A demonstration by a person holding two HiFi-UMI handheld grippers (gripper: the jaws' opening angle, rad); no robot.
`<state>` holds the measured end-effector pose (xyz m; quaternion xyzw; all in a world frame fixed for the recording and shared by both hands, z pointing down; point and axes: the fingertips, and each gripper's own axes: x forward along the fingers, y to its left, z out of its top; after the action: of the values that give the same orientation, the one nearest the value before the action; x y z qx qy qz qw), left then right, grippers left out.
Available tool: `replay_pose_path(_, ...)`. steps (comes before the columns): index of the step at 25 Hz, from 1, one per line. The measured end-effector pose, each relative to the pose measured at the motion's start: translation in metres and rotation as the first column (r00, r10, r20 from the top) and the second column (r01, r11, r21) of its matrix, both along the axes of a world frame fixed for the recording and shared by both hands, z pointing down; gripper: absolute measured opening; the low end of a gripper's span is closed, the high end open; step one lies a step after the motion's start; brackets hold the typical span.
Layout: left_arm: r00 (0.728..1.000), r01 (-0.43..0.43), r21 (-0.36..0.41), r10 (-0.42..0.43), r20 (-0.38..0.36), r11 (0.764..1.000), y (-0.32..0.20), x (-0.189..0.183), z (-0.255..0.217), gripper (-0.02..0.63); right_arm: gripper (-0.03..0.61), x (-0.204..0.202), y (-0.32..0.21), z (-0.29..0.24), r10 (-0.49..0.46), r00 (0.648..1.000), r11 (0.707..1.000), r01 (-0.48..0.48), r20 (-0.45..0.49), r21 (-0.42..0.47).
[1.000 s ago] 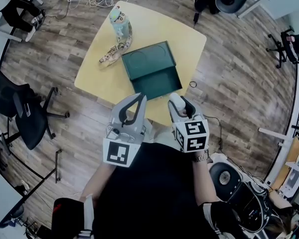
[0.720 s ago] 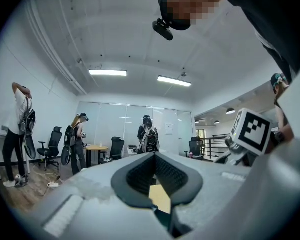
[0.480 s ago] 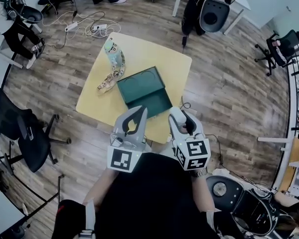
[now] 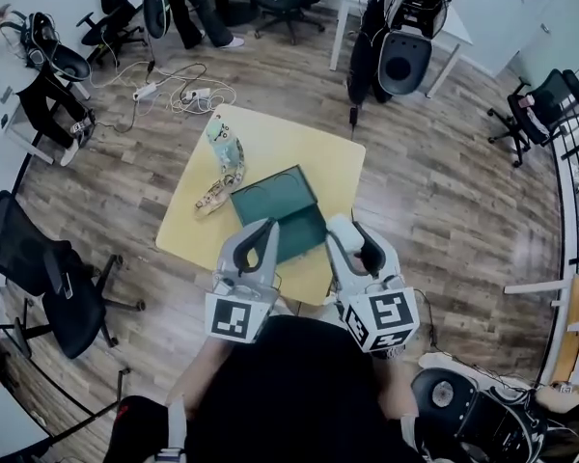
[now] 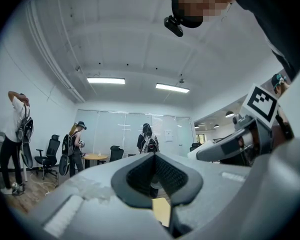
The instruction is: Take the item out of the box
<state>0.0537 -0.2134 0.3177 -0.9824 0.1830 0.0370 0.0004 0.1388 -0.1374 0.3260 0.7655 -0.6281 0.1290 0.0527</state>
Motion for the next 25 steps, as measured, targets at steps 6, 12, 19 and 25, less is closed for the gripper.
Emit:
replay_pose_path(6, 1.000, 0.019, 0.043, -0.018, -0.002, 0.999, -0.006, -0.004, -0.015, 0.001, 0.184, 0.003, -0.003, -0.026, 0.005, 1.000, 0.997, -0.003, -0.028, 0.076)
replay_pose_path(12, 1.000, 0.016, 0.076, -0.016, 0.006, 0.997, -0.008, -0.005, -0.027, 0.002, 0.183, 0.008, -0.005, -0.049, 0.014, 0.999, 0.991, -0.008, -0.048, 0.136)
replay_pose_path(19, 1.000, 0.023, 0.089, -0.023, -0.001, 0.996, -0.009, -0.010, -0.030, 0.002, 0.183, 0.005, -0.002, -0.064, 0.025, 0.998, 0.982, -0.013, -0.060, 0.187)
replay_pose_path(25, 1.000, 0.021, 0.089, -0.021, -0.001, 0.996, -0.005, -0.016, -0.029, 0.001, 0.181, -0.001, -0.002, -0.068, 0.026, 0.997, 0.973, -0.008, -0.074, 0.229)
